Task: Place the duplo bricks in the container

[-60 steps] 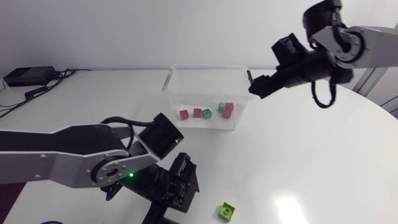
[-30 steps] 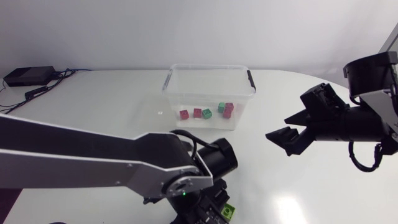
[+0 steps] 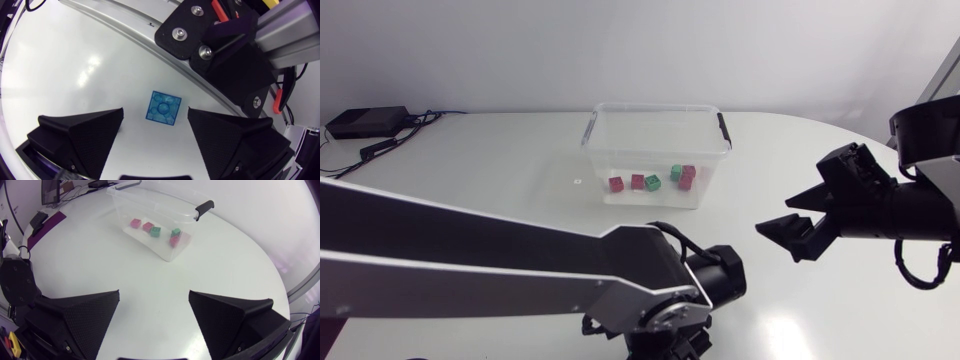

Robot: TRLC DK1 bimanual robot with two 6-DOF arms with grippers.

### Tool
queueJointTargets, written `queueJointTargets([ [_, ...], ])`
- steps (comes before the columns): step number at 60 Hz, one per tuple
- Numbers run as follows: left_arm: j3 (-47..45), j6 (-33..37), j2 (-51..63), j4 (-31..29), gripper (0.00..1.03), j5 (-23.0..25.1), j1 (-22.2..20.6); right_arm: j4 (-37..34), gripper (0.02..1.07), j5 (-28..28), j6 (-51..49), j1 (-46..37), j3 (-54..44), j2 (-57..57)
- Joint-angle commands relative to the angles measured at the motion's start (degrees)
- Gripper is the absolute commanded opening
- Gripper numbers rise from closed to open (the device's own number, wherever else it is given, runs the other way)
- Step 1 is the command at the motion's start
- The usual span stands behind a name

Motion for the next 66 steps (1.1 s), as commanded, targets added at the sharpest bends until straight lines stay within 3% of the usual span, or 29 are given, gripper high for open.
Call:
queueJointTargets([
  [1, 1.80, 2.63, 2.10, -1.93, 0.75, -0.25, -0.80, -0.95, 1.02, -0.47, -1.64, -0.51, -1.07, -0.80],
  [17, 2.41, 2.46, 4.82, -2.81, 0.32, -0.16, -1.85, -1.39, 1.02, -0.65, -1.90, -0.51, -2.21, -1.59],
  [24, 2.77, 2.10, 5.00, -3.33, 0.23, 0.01, -2.03, -0.95, 1.02, -0.65, -1.72, -0.16, -3.36, -1.86],
  [26, 2.59, 1.93, 4.82, -3.24, 0.14, 0.01, -2.12, -0.69, 1.02, -0.65, -1.64, 0.01, -3.80, -1.86],
  [42, -0.31, -1.32, -5.81, -4.56, 0.14, 0.10, 1.57, 0.81, 1.02, -0.47, 1.35, 9.86, -7.93, -2.39],
  [53, 0.66, -3.70, -16.36, -7.82, 0.14, 1.51, 7.90, 2.48, 1.02, 0.40, 2.58, 17.85, -8.89, 3.59],
  [66, 2.33, -7.04, -26.29, -7.90, 0.14, 3.44, 18.89, 6.87, 1.02, 3.92, 5.31, 27.61, -7.93, 13.87],
])
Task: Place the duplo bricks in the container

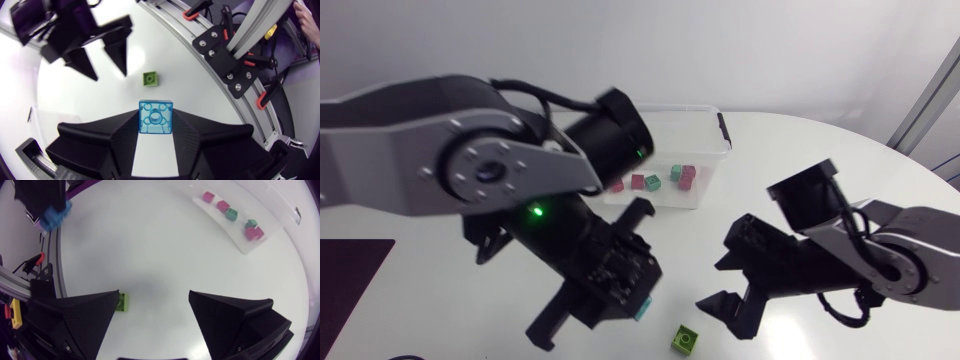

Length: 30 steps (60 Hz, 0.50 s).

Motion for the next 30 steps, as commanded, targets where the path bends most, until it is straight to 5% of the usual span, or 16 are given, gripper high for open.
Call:
queueJointTargets([
  [1, 1.96, -1.97, -2.86, -0.71, 0.14, 1.63, 4.51, 1.45, 1.02, 0.99, 1.83, 2.94, -0.17, 5.03],
  [15, 8.55, -12.25, -2.86, 6.93, 0.15, 7.78, 19.01, 2.24, 1.02, 4.42, 4.65, 10.14, 1.85, 12.76],
  [30, 11.71, -17.61, -0.05, 12.91, 0.15, 8.31, 23.06, 1.89, 1.02, 5.03, 6.40, 13.22, 2.29, 13.73],
])
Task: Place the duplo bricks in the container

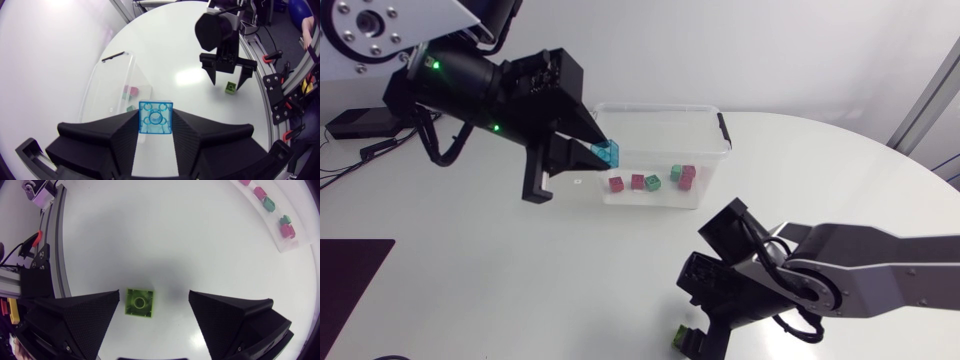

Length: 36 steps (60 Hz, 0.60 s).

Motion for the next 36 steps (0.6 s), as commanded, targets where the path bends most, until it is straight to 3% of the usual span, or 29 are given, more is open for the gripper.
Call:
queueJointTargets([
  [1, 2.71, -3.69, 2.42, 2.27, 0.15, 0.88, 1.11, -0.12, 1.02, 0.40, 1.44, 1.16, 0.96, 1.40],
  [11, 6.05, -7.65, 7.17, 6.22, 0.15, 0.88, 3.22, -0.21, 1.01, 2.16, 1.53, 2.30, 0.17, 3.69],
  [17, 7.37, -10.90, 9.54, 9.21, 0.15, 0.79, 3.66, -0.21, 0.94, 2.77, 1.53, 2.47, -0.01, 4.65],
  [22, 9.13, -13.62, 12.53, 11.32, 0.16, 0.17, 3.66, -0.03, 0.78, 3.92, 1.62, 2.65, 0.17, 5.71],
  [30, 12.29, -16.88, 17.80, 14.75, 0.17, -2.02, 3.57, 0.23, 0.34, 5.23, 1.62, 2.74, 0.35, 6.06],
  [36, 14.75, -20.30, 22.29, 19.67, 0.17, -4.66, 3.75, -1.35, 0.33, 5.76, 1.62, 1.95, 0.87, 2.98],
])
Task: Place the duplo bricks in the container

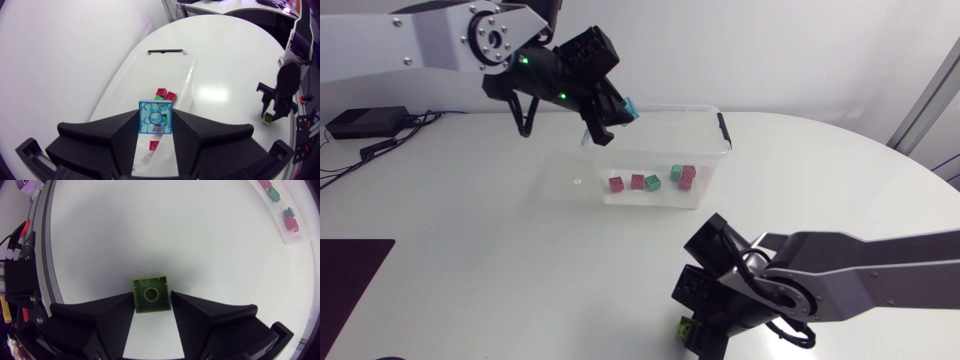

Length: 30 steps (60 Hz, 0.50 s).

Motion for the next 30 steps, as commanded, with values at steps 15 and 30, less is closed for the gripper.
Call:
queueJointTargets([
  [15, 12.55, -10.28, 16.87, 8.71, 0.44, -8.28, 1.33, -6.74, 0.33, 1.33, -0.71, -10.02, 9.29, -10.19],
  [30, 16.85, -12.30, 20.12, 8.36, 0.99, -14.08, 2.21, -7.00, 0.34, 1.59, 0.17, -17.93, 22.12, -8.61],
])
